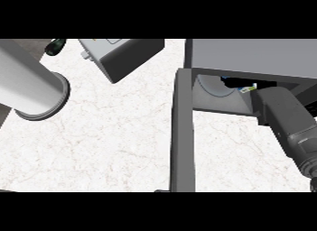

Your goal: Pick up the milk, place it into the microwave and close the microwave

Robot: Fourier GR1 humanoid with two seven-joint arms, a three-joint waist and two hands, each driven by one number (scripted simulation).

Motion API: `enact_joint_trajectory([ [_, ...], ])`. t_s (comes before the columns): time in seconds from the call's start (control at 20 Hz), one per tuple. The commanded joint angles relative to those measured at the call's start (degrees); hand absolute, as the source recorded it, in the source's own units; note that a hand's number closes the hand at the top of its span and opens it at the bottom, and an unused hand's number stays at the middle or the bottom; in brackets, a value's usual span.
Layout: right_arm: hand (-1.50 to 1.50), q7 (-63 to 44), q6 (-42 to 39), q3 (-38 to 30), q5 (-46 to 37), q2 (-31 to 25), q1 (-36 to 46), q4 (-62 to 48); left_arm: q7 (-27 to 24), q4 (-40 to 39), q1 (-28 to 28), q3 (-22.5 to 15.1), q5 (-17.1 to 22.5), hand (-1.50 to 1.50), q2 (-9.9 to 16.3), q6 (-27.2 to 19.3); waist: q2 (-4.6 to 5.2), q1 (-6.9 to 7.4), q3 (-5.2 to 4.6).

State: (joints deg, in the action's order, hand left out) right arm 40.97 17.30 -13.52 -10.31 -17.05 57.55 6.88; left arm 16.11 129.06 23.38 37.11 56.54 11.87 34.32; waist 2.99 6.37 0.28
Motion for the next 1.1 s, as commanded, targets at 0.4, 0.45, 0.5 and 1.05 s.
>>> enact_joint_trajectory([
  [0.4,1.5,-2.7,5.3,-0.9,0.4,-4.1,2.8,-1.2,0.4,-1.7,-3.6,-0.2,0.5,-1.5,3.0,-0.2,1.59,2.76,0.15],
  [0.45,1.5,-1.5,5.8,-1.0,0.7,-3.3,2.3,-1.1,0.8,-2.0,-4.3,-0.5,-0.2,-1.5,3.2,-0.8,1.79,2.25,0.2],
  [0.5,1.5,-1.2,5.6,-1.1,0.7,-4.0,0.9,-1.7,0.6,-1.7,-2.5,0.0,0.4,-1.5,2.6,0.3,1.42,3.33,0.16],
  [1.05,1.5,-1.9,6.1,-1.8,2.1,-5.6,3.2,-2.9,0.6,-4.0,-5.4,-0.8,-1.4,-1.5,3.8,0.6,2.13,4.06,0.14],
])
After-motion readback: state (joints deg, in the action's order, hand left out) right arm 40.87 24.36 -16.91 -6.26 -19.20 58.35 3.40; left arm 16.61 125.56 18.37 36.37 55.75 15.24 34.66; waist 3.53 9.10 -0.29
